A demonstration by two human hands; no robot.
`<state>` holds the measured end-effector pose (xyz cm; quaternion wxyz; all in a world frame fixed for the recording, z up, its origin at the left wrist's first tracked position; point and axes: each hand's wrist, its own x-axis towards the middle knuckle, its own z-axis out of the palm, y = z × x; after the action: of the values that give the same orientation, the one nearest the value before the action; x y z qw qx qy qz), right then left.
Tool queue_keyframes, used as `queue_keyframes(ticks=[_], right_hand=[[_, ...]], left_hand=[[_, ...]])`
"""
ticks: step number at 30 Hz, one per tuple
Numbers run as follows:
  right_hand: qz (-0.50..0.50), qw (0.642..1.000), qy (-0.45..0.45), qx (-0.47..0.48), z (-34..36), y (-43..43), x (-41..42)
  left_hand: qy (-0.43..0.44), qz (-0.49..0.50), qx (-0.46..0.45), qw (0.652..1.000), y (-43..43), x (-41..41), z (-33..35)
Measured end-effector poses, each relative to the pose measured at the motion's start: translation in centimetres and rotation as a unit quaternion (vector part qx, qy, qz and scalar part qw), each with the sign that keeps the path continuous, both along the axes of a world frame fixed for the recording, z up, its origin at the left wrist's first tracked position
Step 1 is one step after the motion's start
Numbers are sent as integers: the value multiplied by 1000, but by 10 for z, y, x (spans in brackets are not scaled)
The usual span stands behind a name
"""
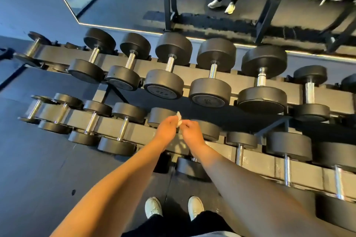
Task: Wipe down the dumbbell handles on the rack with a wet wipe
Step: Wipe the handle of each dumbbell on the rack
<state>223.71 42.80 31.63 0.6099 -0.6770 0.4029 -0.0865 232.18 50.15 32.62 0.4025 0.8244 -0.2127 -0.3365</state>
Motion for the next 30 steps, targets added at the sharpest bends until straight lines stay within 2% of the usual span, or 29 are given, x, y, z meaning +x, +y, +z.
queue_keyframes(ticks=[4,7,13,21,24,27,30], right_hand=[[-20,996,-33,85,35,21,25],[-35,992,-64,101,45,41,49],[-72,994,-74,25,55,67,95],[-124,988,-87,-2,61,62,132],[-143,985,-89,-22,61,51,148],[-148,983,-89,-56,61,31,166],[-144,981,-96,-84,60,8,189]], left_hand=[[-1,10,-34,999,18,34,14],[-2,45,-50,998,38,59,26],[10,-48,-92,995,69,96,51],[16,12,-168,986,70,131,56],[-13,7,-153,988,54,150,55],[-58,45,-111,991,29,173,54],[-41,83,-109,990,3,193,60]])
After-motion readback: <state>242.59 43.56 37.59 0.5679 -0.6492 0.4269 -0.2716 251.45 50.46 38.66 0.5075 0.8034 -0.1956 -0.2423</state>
